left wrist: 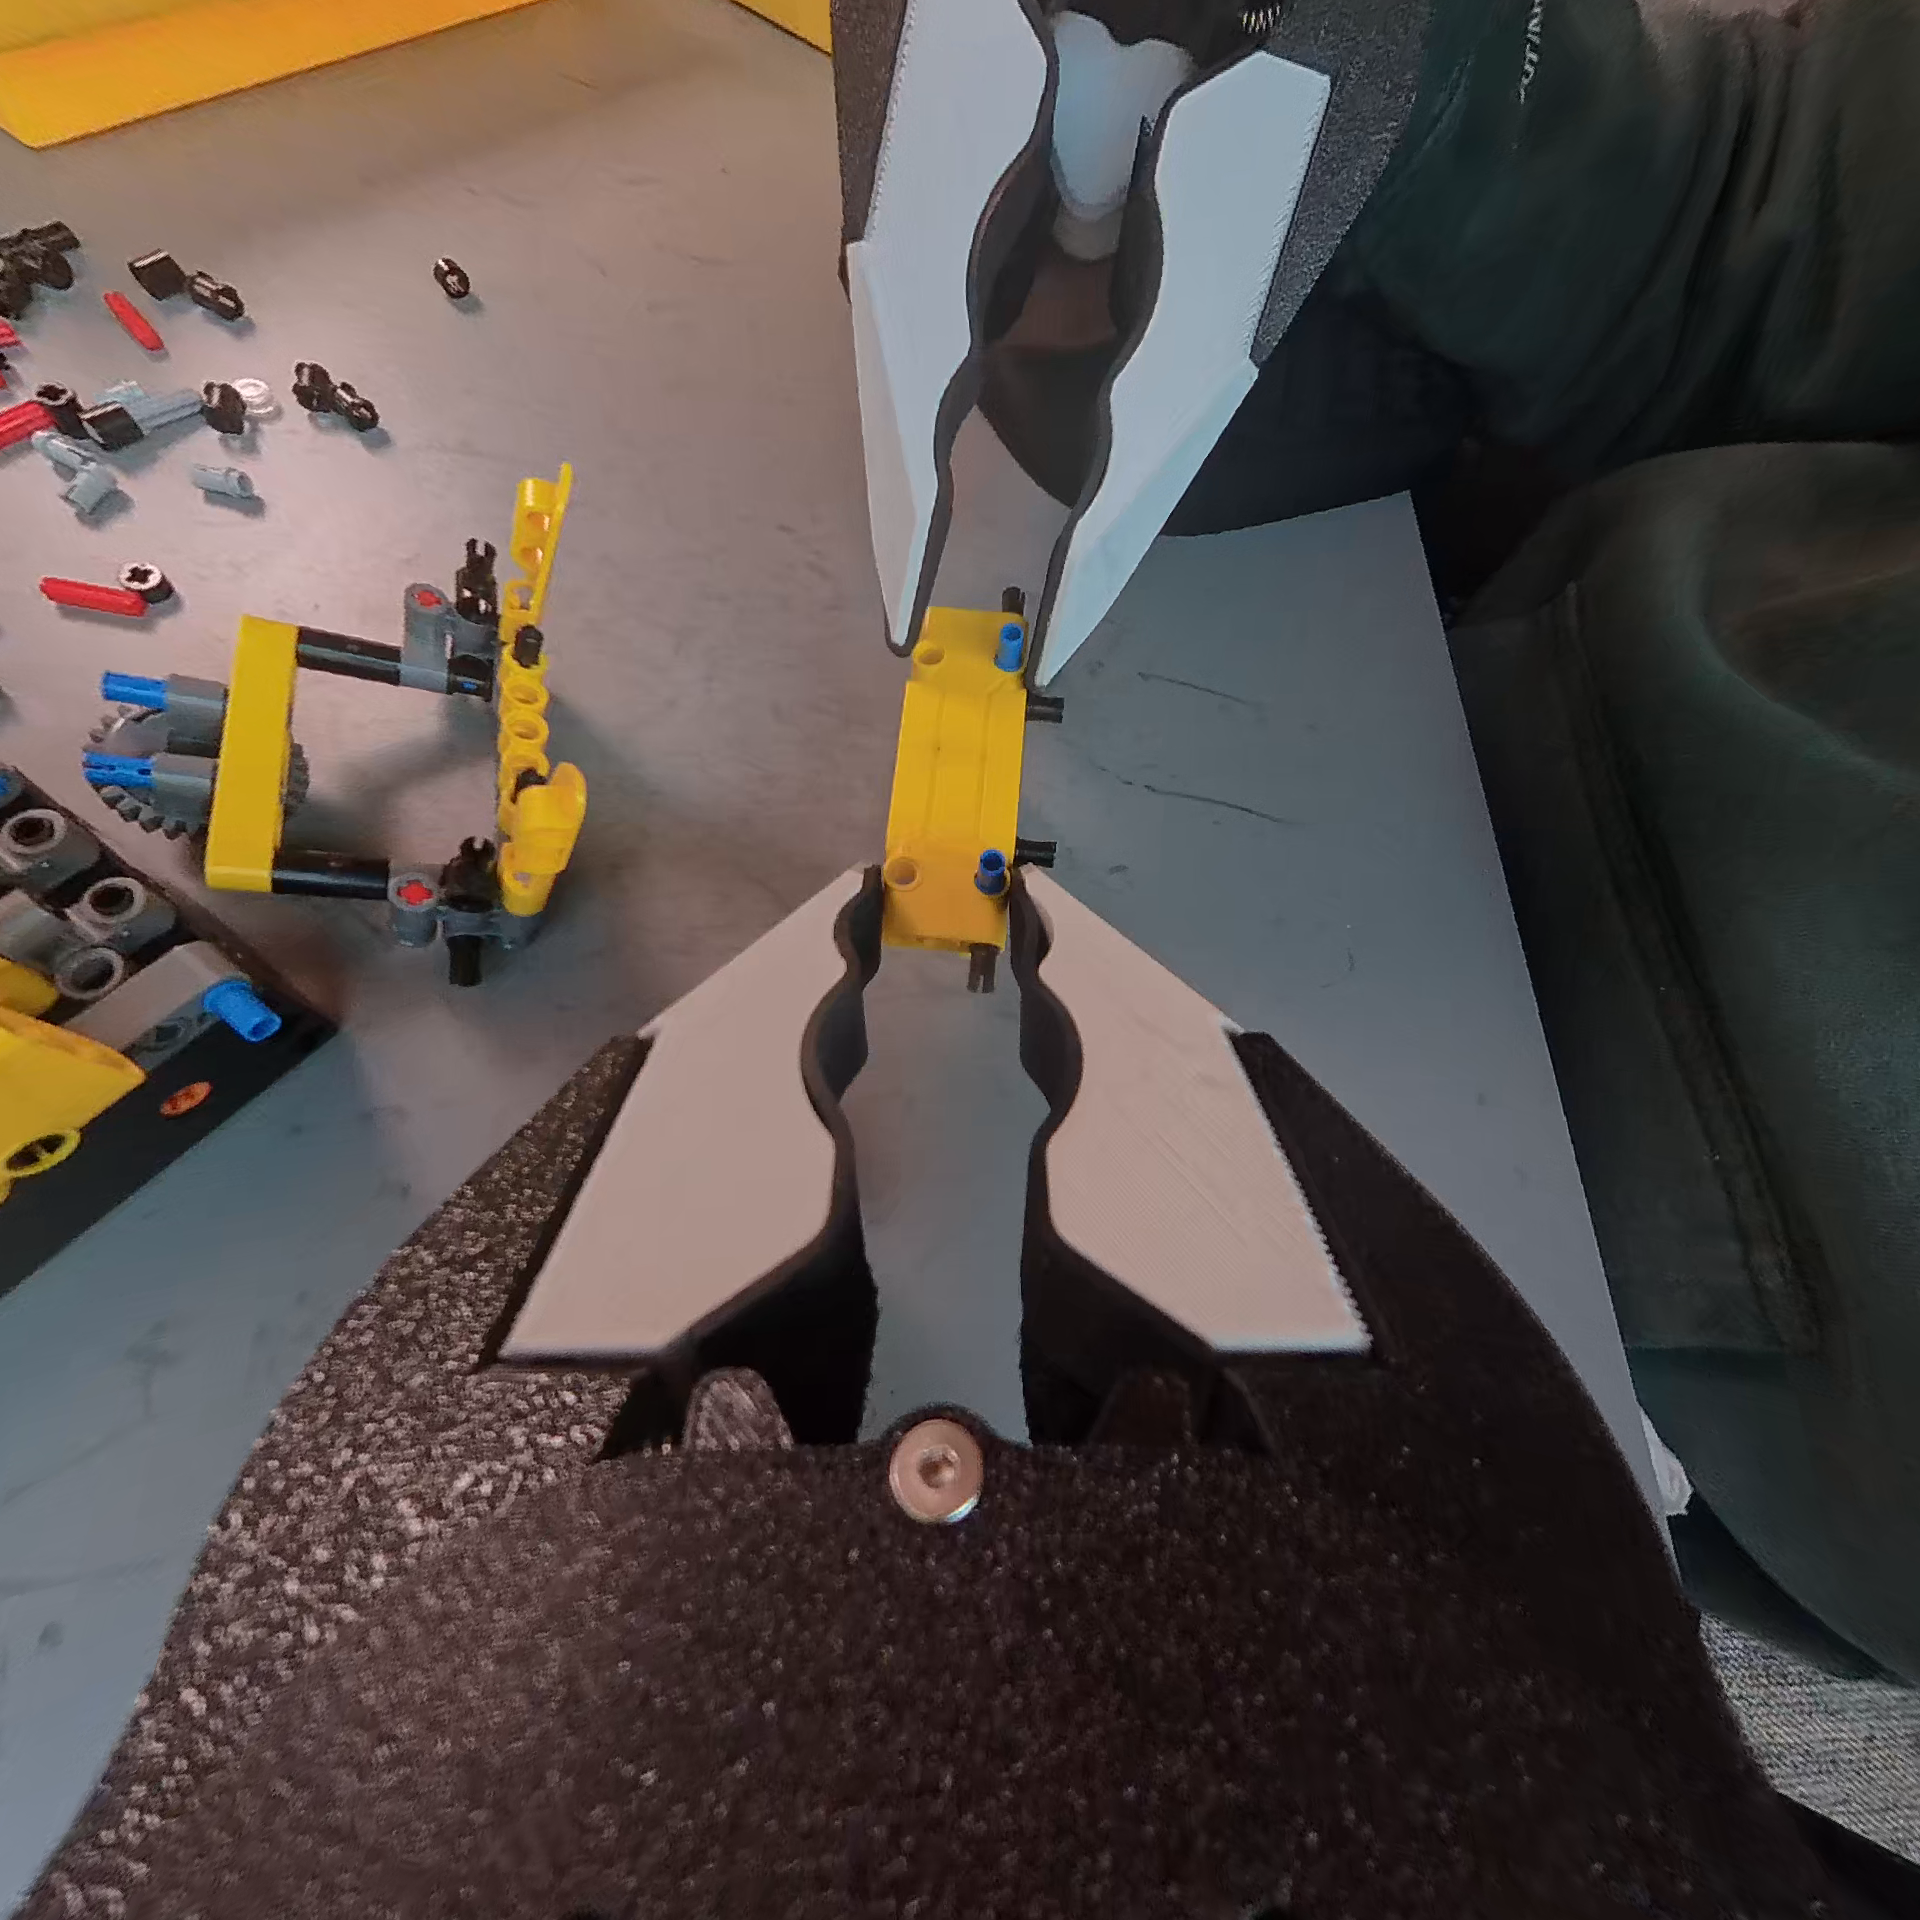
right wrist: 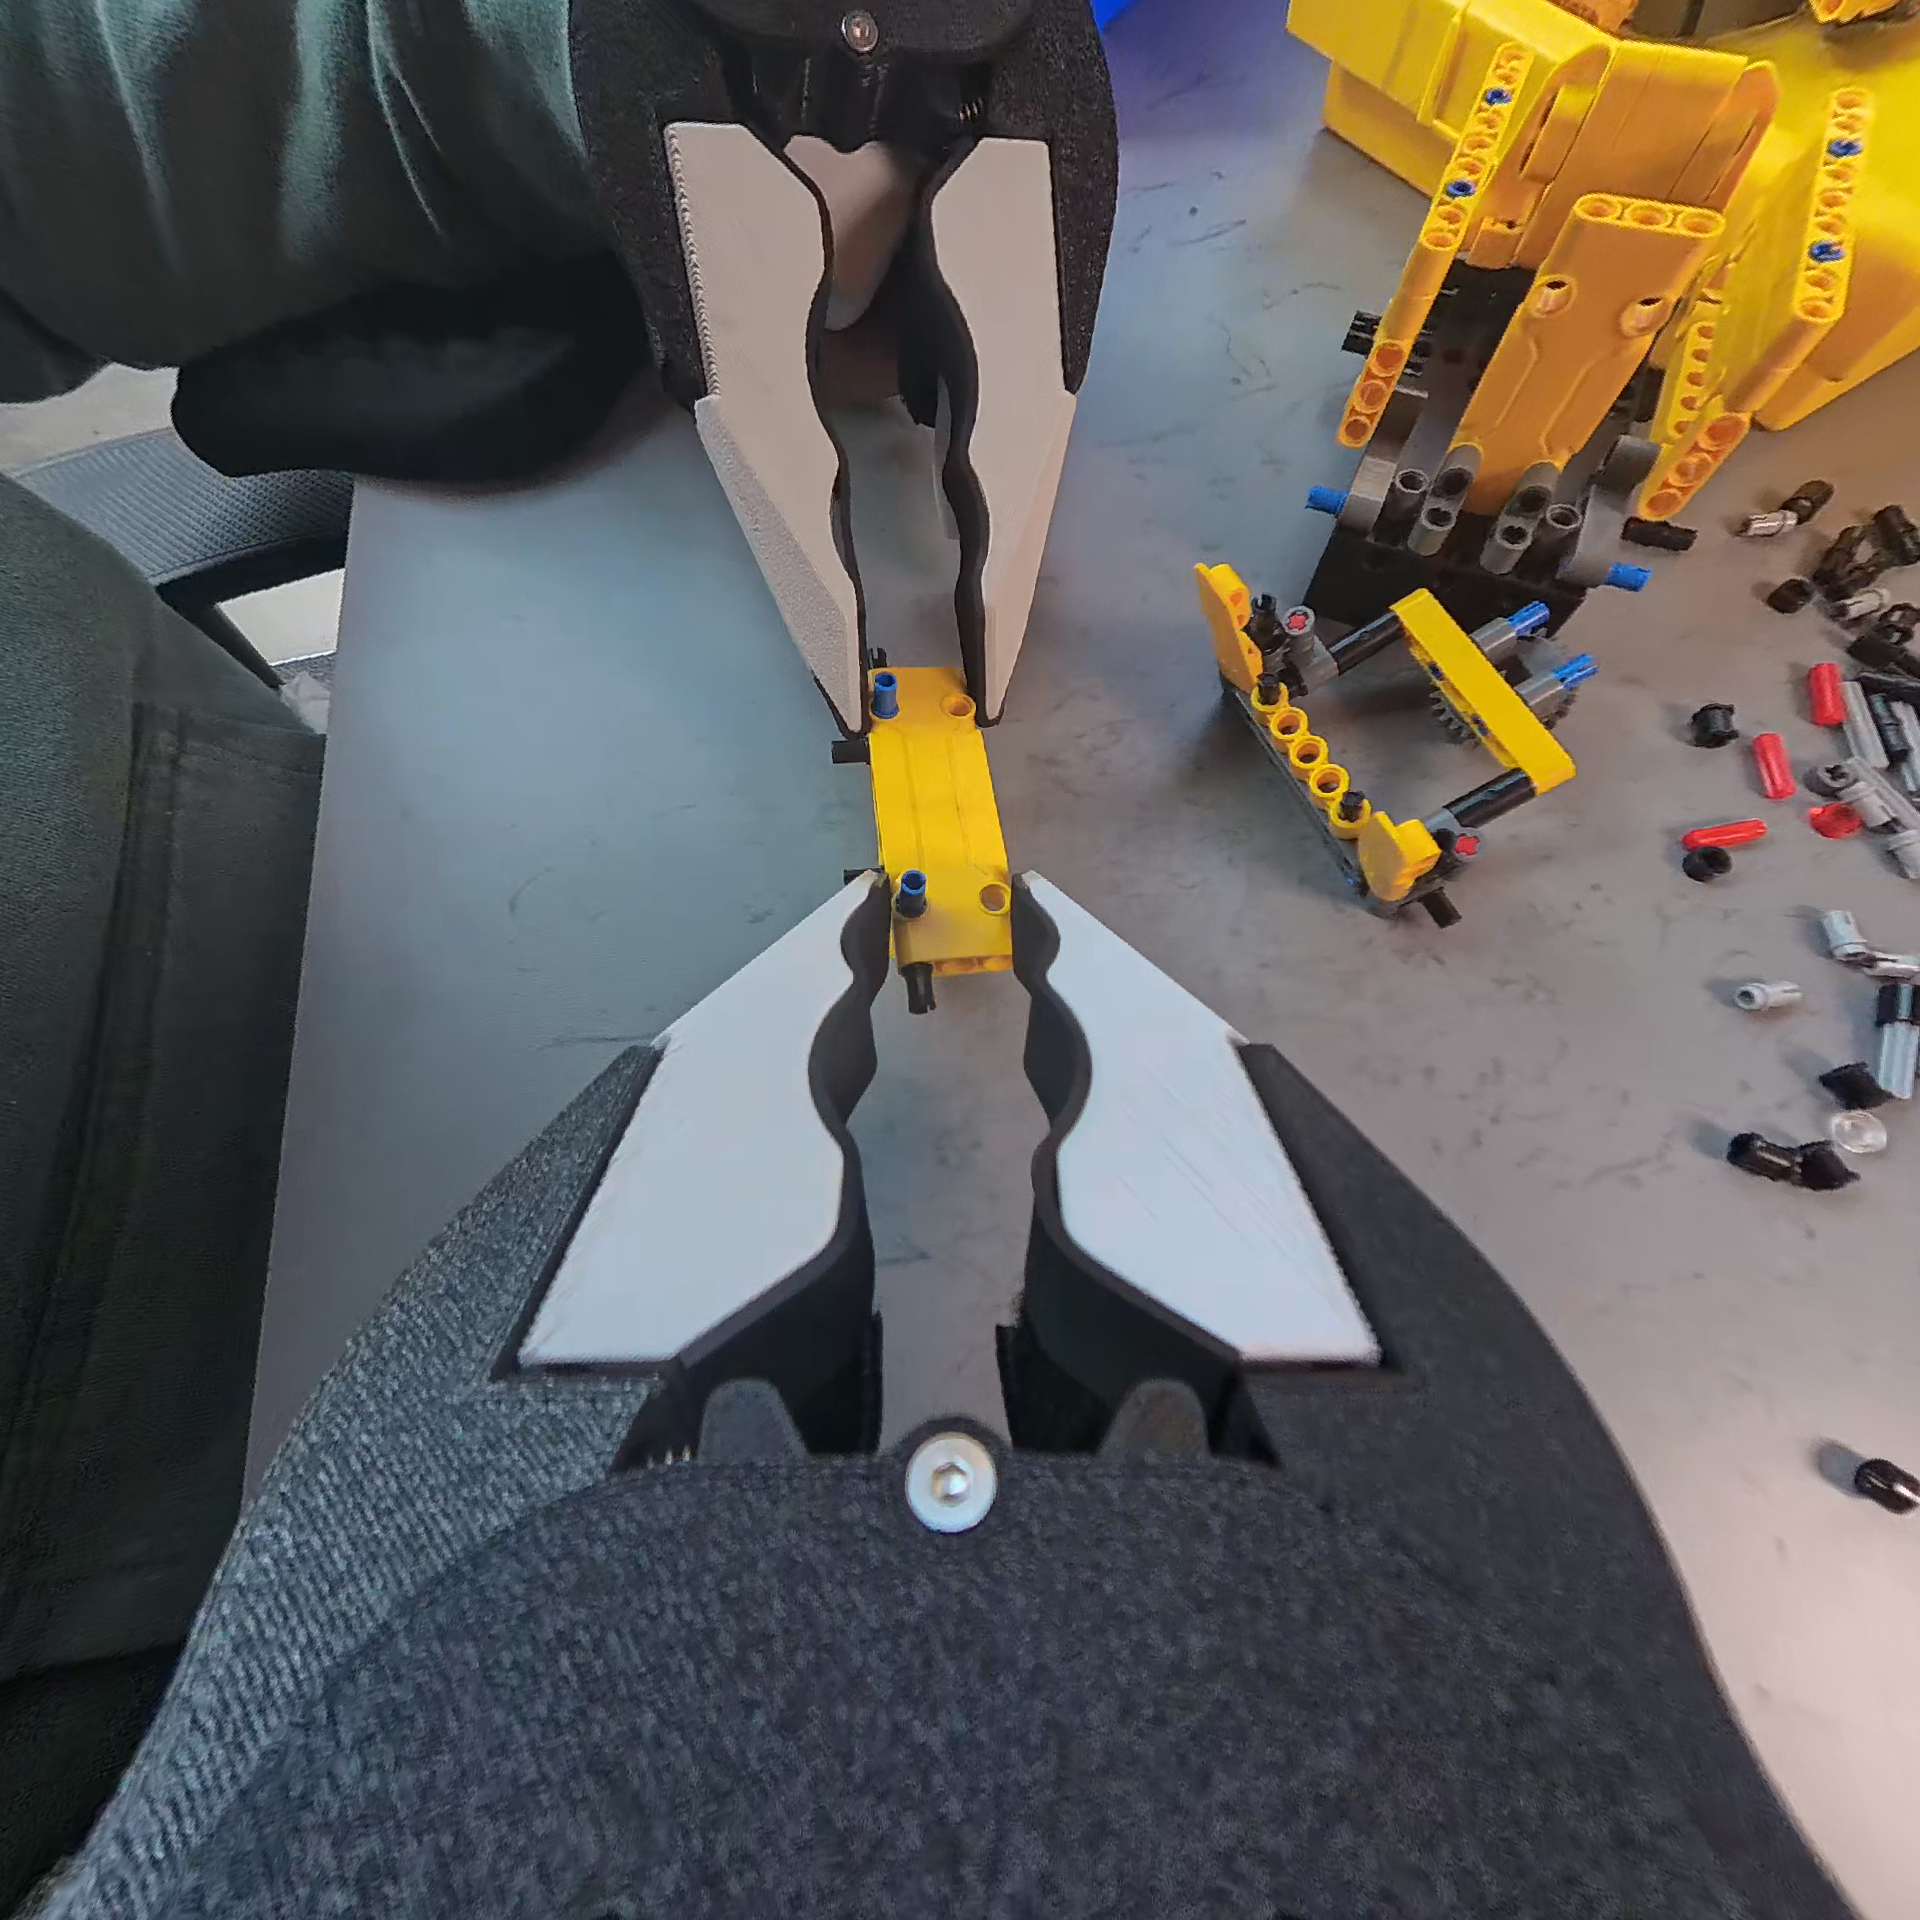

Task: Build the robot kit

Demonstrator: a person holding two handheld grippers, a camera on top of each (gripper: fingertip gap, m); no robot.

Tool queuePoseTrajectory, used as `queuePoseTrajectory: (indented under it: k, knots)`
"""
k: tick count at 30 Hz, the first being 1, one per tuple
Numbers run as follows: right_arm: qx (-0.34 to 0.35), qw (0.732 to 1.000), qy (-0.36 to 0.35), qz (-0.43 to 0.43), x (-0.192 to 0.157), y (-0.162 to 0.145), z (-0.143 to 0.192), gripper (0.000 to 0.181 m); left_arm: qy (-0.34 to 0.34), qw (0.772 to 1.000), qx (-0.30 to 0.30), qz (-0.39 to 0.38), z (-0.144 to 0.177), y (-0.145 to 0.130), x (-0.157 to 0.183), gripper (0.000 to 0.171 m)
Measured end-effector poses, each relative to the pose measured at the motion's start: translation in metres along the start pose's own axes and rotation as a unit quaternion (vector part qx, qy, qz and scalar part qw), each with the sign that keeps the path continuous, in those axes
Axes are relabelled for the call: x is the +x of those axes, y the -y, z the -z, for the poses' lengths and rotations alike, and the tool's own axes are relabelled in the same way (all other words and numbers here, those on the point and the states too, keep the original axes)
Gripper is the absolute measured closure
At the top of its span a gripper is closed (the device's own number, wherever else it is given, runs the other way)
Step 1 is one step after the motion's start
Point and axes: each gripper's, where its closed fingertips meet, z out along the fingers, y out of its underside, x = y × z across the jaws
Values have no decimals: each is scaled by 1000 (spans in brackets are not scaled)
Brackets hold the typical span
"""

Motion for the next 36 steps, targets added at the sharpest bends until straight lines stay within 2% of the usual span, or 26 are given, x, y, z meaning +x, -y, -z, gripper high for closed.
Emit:
queuePoseTrajectory:
  k: [4, 5, 6, 12, 15, 19, 23, 26, 28, 30, 32, 34, 36]
  knots:
    - [-1, 1000, 0, -1, 0, -1, -1, 159, -1, 1000, -2, 5, 0, -1, -1, 148]
    - [1, 1000, 2, -1, -1, -1, -1, 171, 3, 1000, -1, 8, 0, 0, -2, 148]
    - [7, 1000, 5, 1, -2, 1, 0, 175, 4, 1000, 0, 11, 0, 0, -4, 148]
    - [17, 1000, 0, 3, 0, 4, 2, 165, 1, 1000, 23, 18, 4, 6, -4, 148]
    - [43, 996, -28, 76, -1, 13, 8, 156, -8, 998, 38, 52, 7, 11, -6, 148]
    - [32, 966, -111, 229, 5, 14, 11, 156, -62, 985, 80, 137, 18, 21, -7, 148]
    - [20, 945, -152, 289, 10, 20, 9, 165, -96, 972, 98, 192, 22, 22, -9, 148]
    - [30, 966, -112, 232, 10, 23, 11, 165, -90, 971, 112, 190, 25, 25, -12, 148]
    - [44, 989, -53, 129, 11, 25, 14, 165, -59, 979, 113, 157, 29, 26, -15, 148]
    - [54, 998, 26, 5, 9, 28, 17, 166, -36, 985, 115, 121, 34, 29, -13, 146]
    - [64, 988, 93, -106, 8, 31, 20, 166, -7, 991, 105, 80, 33, 29, -11, 152]
    - [54, 969, 129, -203, 12, 28, 16, 165, 16, 995, 86, 54, 29, 26, -11, 164]
    - [54, 949, 154, -268, 17, 22, 11, 165, 34, 995, 71, 57, 27, 22, -17, 165]
